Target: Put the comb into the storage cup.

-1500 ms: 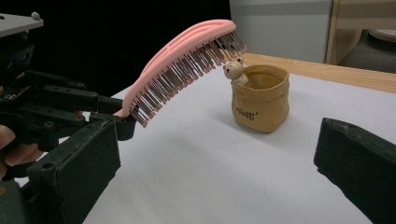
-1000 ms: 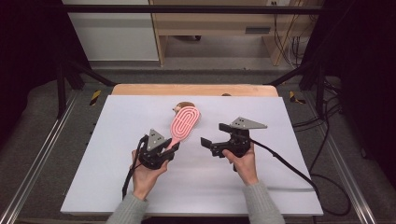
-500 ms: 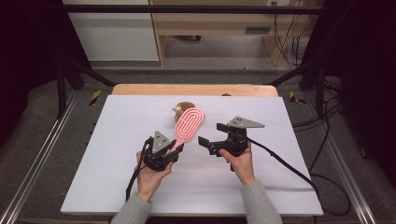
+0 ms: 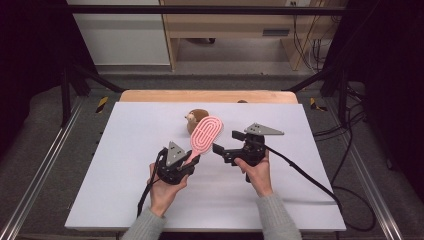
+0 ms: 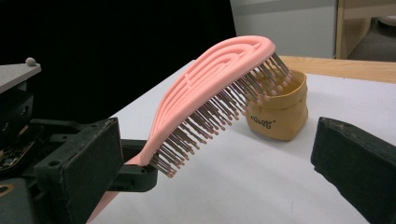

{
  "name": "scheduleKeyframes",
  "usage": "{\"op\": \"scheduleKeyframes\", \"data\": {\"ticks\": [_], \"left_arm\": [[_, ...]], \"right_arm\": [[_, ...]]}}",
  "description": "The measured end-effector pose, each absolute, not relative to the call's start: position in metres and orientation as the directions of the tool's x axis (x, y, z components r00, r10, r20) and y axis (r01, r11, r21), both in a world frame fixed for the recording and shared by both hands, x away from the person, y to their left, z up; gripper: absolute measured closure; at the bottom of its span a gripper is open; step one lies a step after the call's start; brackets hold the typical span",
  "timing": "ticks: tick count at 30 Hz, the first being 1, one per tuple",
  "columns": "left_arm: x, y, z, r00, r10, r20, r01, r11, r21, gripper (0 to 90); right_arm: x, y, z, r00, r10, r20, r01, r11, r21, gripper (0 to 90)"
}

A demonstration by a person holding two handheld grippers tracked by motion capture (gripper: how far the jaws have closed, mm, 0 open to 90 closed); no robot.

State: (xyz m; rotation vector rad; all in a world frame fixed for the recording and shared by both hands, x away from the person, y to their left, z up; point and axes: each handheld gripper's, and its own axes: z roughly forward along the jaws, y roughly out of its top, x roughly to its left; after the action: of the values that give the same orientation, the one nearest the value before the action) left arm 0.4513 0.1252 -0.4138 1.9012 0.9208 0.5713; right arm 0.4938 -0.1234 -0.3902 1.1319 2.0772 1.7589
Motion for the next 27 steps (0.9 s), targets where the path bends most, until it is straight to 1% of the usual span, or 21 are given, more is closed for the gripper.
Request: {"op": "scheduleKeyframes", "data": {"ticks": [9, 27], "left_arm": [[0.450, 0.122, -0.413, 0.617, 0.787, 0.022, 0.353, -0.302, 0.886, 69.3], [0.445, 0.108, -0.411, 0.633, 0.773, 0.041, 0.324, -0.313, 0.893, 69.3]], "right_arm": [[0.496, -0.123, -0.390, -0.677, 0.648, 0.349, 0.443, -0.019, 0.896, 3.1], [0.497, -0.122, -0.391, -0.659, 0.657, 0.368, 0.458, -0.037, 0.888, 3.7]]}}
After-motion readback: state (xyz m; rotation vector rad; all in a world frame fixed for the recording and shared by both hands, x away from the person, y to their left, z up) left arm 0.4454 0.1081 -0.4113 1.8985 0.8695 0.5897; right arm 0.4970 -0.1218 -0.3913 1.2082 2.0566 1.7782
